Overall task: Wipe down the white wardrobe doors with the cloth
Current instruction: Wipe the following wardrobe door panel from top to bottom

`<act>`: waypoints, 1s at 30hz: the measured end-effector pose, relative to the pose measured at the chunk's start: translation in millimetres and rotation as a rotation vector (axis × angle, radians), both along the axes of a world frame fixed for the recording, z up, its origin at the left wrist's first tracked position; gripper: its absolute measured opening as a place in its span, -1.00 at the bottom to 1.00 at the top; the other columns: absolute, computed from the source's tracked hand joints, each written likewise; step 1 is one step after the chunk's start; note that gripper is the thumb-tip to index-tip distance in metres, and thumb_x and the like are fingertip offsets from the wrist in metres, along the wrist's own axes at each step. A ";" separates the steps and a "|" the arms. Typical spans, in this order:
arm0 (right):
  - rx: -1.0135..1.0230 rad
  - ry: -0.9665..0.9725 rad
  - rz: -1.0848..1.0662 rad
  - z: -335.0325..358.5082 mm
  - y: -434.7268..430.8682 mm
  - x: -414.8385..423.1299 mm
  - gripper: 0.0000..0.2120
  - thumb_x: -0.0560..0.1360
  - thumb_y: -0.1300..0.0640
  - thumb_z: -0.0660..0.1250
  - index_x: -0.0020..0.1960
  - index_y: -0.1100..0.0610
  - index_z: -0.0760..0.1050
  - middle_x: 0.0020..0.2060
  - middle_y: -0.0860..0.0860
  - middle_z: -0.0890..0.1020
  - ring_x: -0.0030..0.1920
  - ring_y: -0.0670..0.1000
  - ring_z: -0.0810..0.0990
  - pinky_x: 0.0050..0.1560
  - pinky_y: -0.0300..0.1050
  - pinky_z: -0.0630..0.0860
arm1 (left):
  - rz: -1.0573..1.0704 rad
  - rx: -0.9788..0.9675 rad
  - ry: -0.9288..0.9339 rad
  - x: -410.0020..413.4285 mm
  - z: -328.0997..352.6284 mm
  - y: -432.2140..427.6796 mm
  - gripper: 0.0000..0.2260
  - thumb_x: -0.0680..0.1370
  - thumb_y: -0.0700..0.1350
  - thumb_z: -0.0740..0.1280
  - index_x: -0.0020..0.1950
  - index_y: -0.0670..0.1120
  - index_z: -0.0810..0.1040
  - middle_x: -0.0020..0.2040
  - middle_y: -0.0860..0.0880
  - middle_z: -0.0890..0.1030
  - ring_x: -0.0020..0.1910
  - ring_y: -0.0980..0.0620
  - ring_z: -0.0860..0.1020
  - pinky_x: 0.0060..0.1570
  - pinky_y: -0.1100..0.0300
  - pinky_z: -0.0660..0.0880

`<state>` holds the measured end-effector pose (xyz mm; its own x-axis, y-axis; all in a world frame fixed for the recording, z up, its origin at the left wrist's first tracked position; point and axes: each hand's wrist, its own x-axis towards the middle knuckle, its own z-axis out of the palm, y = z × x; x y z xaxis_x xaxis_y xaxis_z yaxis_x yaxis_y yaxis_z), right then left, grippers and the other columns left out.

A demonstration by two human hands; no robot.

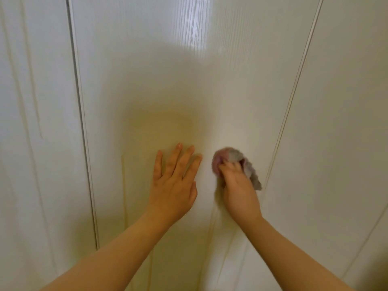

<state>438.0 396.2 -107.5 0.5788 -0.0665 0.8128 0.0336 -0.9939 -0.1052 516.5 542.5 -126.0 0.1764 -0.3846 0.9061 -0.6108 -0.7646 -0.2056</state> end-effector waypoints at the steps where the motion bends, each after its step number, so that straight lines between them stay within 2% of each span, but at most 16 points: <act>1: 0.024 -0.065 -0.033 13.4 -3.5 3.6 -0.62 0.35 0.40 0.11 0.11 0.32 0.51 0.12 0.22 0.56 0.18 0.18 0.46 0.13 -0.04 0.41 | -0.003 0.000 0.019 -3.6 -2.4 -3.0 -0.50 0.43 -0.05 0.17 0.38 -0.08 0.34 0.41 -0.11 0.37 0.44 -0.13 0.21 0.41 -0.22 -0.01; 2: 0.055 -0.143 -0.057 27.3 -7.0 10.7 -0.60 0.34 0.42 0.10 0.13 0.34 0.51 0.16 0.25 0.55 0.23 0.20 0.43 0.22 -0.04 0.37 | -0.008 -0.002 0.017 -3.2 2.7 -5.9 -0.50 0.42 -0.06 0.17 0.37 -0.08 0.35 0.41 -0.11 0.38 0.45 -0.13 0.21 0.41 -0.24 -0.01; 4: 0.096 -0.088 -0.095 21.4 -6.2 15.1 -0.56 0.36 0.49 0.13 0.22 0.34 0.47 0.26 0.24 0.47 0.32 0.23 0.38 0.31 0.05 0.31 | -0.003 -0.004 0.023 -4.6 7.9 -9.7 -0.50 0.43 -0.07 0.18 0.38 -0.07 0.34 0.43 -0.09 0.32 0.45 -0.13 0.20 0.42 -0.24 -0.04; 7: 0.153 0.049 -0.106 -31.2 3.5 1.4 -0.53 0.35 0.50 0.21 0.24 0.30 0.46 0.24 0.22 0.50 0.26 0.24 0.46 0.21 0.07 0.41 | 0.004 0.024 -0.017 -1.3 9.3 -13.1 -0.48 0.43 -0.08 0.19 0.40 -0.06 0.30 0.45 -0.09 0.25 0.47 -0.13 0.17 0.43 -0.22 -0.07; 9: 0.080 0.091 -0.094 -47.4 -0.8 -12.3 -0.55 0.32 0.49 0.31 0.20 0.29 0.49 0.19 0.22 0.54 0.20 0.27 0.51 0.13 0.06 0.43 | 0.005 0.038 -0.012 -1.7 5.1 -13.4 -0.47 0.42 -0.08 0.20 0.41 -0.05 0.30 0.45 -0.09 0.24 0.47 -0.14 0.18 0.42 -0.23 -0.05; 11: 0.173 0.055 -0.078 -22.2 -12.9 -11.0 -0.58 0.40 0.49 0.21 0.23 0.29 0.46 0.25 0.21 0.49 0.27 0.24 0.45 0.21 -0.06 0.35 | 0.000 0.034 -0.007 -2.6 0.6 -15.2 -0.47 0.42 -0.08 0.20 0.41 -0.05 0.30 0.45 -0.09 0.24 0.47 -0.14 0.18 0.42 -0.23 -0.04; 13: 0.329 -0.043 -0.126 9.0 -26.3 -1.4 -0.59 0.45 0.48 0.10 0.27 0.29 0.41 0.35 0.15 0.38 0.36 0.12 0.32 0.29 -0.25 0.19 | -0.016 0.030 -0.003 -4.0 -2.9 -21.0 -0.48 0.43 -0.09 0.20 0.41 -0.04 0.31 0.45 -0.09 0.25 0.47 -0.14 0.18 0.42 -0.24 -0.03; 15: 0.397 -0.105 -0.142 16.4 -29.5 4.5 -0.58 0.45 0.48 0.11 0.27 0.28 0.39 0.40 0.10 0.31 0.39 0.06 0.27 0.33 -0.25 0.20 | -0.029 0.019 0.005 -6.0 -6.5 -27.9 -0.48 0.43 -0.10 0.21 0.41 -0.04 0.31 0.45 -0.09 0.25 0.47 -0.14 0.18 0.42 -0.24 -0.02; 17: 0.464 -0.017 -0.141 -13.1 -20.4 -1.2 -0.53 0.47 0.46 0.11 0.36 0.24 0.32 0.43 0.07 0.25 0.42 0.05 0.22 0.39 -0.20 0.18 | -0.043 0.021 0.012 -8.9 -10.4 -32.7 -0.47 0.42 -0.10 0.22 0.41 -0.03 0.31 0.45 -0.09 0.25 0.47 -0.14 0.18 0.42 -0.24 -0.02; 20: 0.502 0.137 -0.168 -61.1 -10.9 -23.9 -0.51 0.53 0.41 0.07 0.45 0.21 0.19 0.47 0.03 0.16 0.46 0.01 0.13 0.37 -0.30 0.00 | -0.065 0.036 0.011 -10.0 -15.7 -33.6 -0.47 0.42 -0.10 0.24 0.41 -0.04 0.31 0.45 -0.09 0.25 0.47 -0.13 0.17 0.42 -0.24 -0.03; 22: 0.483 0.131 -0.138 -49.1 -21.9 -24.6 -0.52 0.52 0.44 0.07 0.43 0.24 0.24 0.45 0.07 0.22 0.45 0.04 0.17 0.38 -0.29 0.02 | -0.051 0.048 0.022 -8.2 -18.5 -32.3 -0.45 0.41 -0.10 0.25 0.41 -0.04 0.30 0.45 -0.09 0.25 0.47 -0.14 0.16 0.42 -0.23 -0.06; 26: 0.480 -0.013 -0.084 -7.6 -35.6 -11.3 -0.55 0.50 0.45 0.10 0.37 0.26 0.32 0.42 0.08 0.27 0.43 0.02 0.21 0.38 -0.29 0.05 | -0.039 0.076 0.060 -6.8 -24.6 -32.1 -0.45 0.42 -0.08 0.23 0.43 -0.04 0.27 0.46 -0.09 0.21 0.48 -0.15 0.13 0.42 -0.24 -0.07; 30: 0.549 0.142 -0.127 -67.7 -19.1 -26.1 -0.54 0.53 0.43 0.10 0.42 0.24 0.25 0.42 0.10 0.28 0.42 0.05 0.24 0.35 -0.28 0.10 | -0.051 0.076 0.068 -8.0 -33.3 -33.4 -0.44 0.43 -0.08 0.21 0.44 -0.03 0.25 0.48 -0.10 0.19 0.52 -0.12 0.06 0.44 -0.22 -0.11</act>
<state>411.9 377.1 -175.2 0.6395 -0.5326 0.5544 -0.1343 -0.7875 -0.6015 508.6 509.1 -159.3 0.2151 -0.4621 0.8604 -0.6631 -0.7158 -0.2187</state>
